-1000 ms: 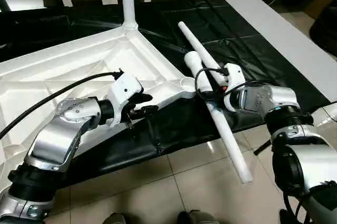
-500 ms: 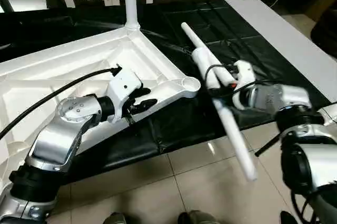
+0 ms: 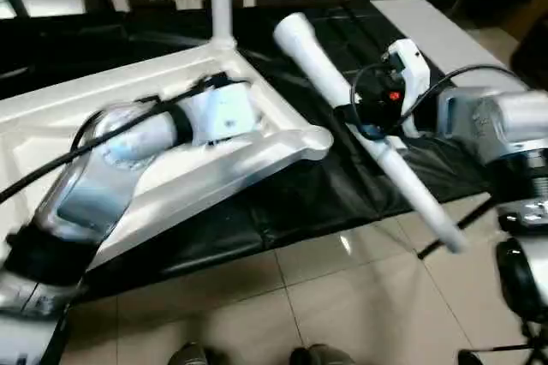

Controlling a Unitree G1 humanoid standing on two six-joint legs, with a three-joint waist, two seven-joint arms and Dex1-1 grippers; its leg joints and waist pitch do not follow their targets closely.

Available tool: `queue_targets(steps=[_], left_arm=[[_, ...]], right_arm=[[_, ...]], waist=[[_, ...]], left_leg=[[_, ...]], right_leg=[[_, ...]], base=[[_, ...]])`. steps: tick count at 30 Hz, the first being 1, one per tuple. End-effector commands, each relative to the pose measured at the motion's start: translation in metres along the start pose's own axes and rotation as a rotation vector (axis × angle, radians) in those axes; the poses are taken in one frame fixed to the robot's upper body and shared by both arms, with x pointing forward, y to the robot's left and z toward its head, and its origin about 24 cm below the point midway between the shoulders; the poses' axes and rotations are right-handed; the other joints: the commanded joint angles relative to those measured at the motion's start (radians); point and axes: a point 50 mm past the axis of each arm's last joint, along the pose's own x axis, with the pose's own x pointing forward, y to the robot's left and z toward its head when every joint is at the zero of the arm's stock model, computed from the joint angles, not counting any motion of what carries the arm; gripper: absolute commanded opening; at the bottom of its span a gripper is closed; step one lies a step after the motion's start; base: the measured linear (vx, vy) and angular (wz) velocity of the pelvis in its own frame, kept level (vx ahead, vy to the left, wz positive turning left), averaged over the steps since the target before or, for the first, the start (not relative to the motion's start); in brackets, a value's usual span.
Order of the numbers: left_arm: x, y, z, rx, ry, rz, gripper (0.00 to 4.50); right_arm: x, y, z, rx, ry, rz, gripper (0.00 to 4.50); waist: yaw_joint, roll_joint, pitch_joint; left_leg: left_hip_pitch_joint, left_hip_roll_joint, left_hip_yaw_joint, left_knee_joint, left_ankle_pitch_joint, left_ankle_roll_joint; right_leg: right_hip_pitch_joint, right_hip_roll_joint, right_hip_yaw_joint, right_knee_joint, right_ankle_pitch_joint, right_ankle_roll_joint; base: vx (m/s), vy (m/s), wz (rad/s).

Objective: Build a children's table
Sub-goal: Insert table leg to table base

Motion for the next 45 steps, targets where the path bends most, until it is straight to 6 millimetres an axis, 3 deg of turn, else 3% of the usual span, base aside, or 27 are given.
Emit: queue_targets(steps=[1, 8, 10, 19, 25, 32, 40, 41, 45], left_arm=[[0.011, -0.008, 0.009, 0.103, -0.018, -0.079, 3.04], [0.028, -0.022, 0.003, 0.254, 0.026, -0.179, 3.12], [0.03, -0.023, 0.002, 0.262, 0.035, -0.189, 3.12], [0.025, -0.016, -0.028, 0.353, 0.163, -0.257, 3.12], [0.026, -0.016, -0.031, 0.348, 0.165, -0.263, 3.12], [0.029, -0.021, -0.024, 0.309, 0.103, -0.268, 2.39], [0.03, -0.025, -0.022, 0.281, 0.077, -0.279, 2.15], [0.029, -0.025, -0.021, 0.277, 0.073, -0.277, 2.12], [0.029, -0.027, -0.022, 0.274, 0.071, -0.284, 2.11]], right_arm=[[0.003, 0.019, 0.012, -0.017, 0.01, 0.063, 1.66], [0.015, 0.045, 0.012, -0.082, 0.076, 0.143, 1.66], [0.015, 0.048, 0.013, -0.086, 0.082, 0.149, 1.66], [0.01, 0.054, 0.012, -0.148, 0.118, 0.136, 1.66], [0.009, 0.054, 0.011, -0.158, 0.121, 0.123, 1.66], [0.01, 0.053, 0.011, -0.176, 0.122, 0.095, 1.66], [0.012, 0.052, 0.012, -0.21, 0.101, 0.075, 1.66], [0.012, 0.052, 0.013, -0.218, 0.094, 0.084, 2.22], [0.011, 0.053, 0.017, -0.235, 0.066, 0.113, 2.59]], waist=[[0.004, 0.0, -0.113], [0.01, 0.0, -0.114], [0.012, -0.004, -0.114], [0.014, -0.001, -0.115], [0.022, 0.001, -0.118], [0.028, -0.001, -0.118], [0.027, -0.001, -0.116], [0.027, -0.001, -0.115], [0.029, -0.001, -0.116]], left_leg=[[0.028, 0.026, -0.01, -0.049, 0.073, 0.043], [0.027, 0.022, -0.011, -0.047, 0.047, -0.013], [0.024, 0.021, -0.012, -0.048, 0.049, -0.015], [0.024, 0.02, -0.015, -0.049, 0.047, -0.018], [0.025, 0.02, -0.014, -0.047, 0.063, -0.018], [0.024, 0.019, -0.014, -0.047, 0.068, -0.017], [0.024, 0.02, -0.015, -0.048, 0.05, -0.02], [0.024, 0.02, -0.015, -0.048, 0.047, -0.021], [0.025, 0.021, -0.015, -0.048, 0.042, -0.019]], right_leg=[[0.068, -0.064, 0.04, -0.043, 0.197, -0.295], [0.067, -0.065, 0.041, -0.042, 0.166, -0.27], [0.069, -0.065, 0.042, -0.04, 0.169, -0.264], [0.068, -0.065, 0.041, -0.038, 0.185, -0.261], [0.07, -0.065, 0.041, -0.034, 0.219, -0.27], [0.07, -0.065, 0.041, -0.032, 0.231, -0.274], [0.07, -0.066, 0.041, -0.035, 0.202, -0.269], [0.069, -0.066, 0.042, -0.035, 0.198, -0.268], [0.068, -0.066, 0.041, -0.035, 0.195, -0.269]], base=[[0.0, 0.0, 0.0], [0.0, 0.0, 0.0], [0.0, 0.0, 0.0], [0.0, 0.0, 0.0], [0.0, 0.0, 0.0], [0.0, 0.0, 0.0], [0.0, 0.0, 0.0], [0.0, 0.0, 0.0], [0.0, 0.0, 0.0]])
